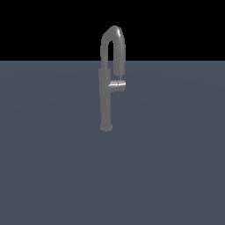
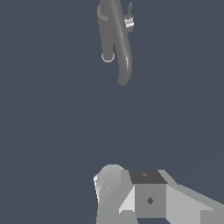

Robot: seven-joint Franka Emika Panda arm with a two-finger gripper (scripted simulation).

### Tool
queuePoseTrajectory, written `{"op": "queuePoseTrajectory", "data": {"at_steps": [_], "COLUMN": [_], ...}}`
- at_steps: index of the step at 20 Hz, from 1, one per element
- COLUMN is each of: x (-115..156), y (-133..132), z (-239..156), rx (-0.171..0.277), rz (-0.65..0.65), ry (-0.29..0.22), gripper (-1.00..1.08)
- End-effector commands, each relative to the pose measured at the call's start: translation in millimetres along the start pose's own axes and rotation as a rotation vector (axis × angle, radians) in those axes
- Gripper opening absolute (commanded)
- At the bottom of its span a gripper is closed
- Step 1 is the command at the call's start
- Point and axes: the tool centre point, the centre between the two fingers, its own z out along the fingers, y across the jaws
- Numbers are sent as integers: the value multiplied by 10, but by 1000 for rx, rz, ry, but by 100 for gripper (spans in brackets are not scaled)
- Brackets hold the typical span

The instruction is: Turn on the faucet by rotating a designated handle.

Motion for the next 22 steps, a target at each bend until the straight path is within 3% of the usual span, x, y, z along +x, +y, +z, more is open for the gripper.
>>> {"op": "queuePoseTrajectory", "data": {"at_steps": [1, 12, 22], "x": [0, 147, 554], "y": [0, -37, -111], "z": [0, -8, -4], "rx": [0, 35, 132], "rz": [0, 34, 126], "ry": [0, -44, -164], "gripper": [-100, -100, -100]}}
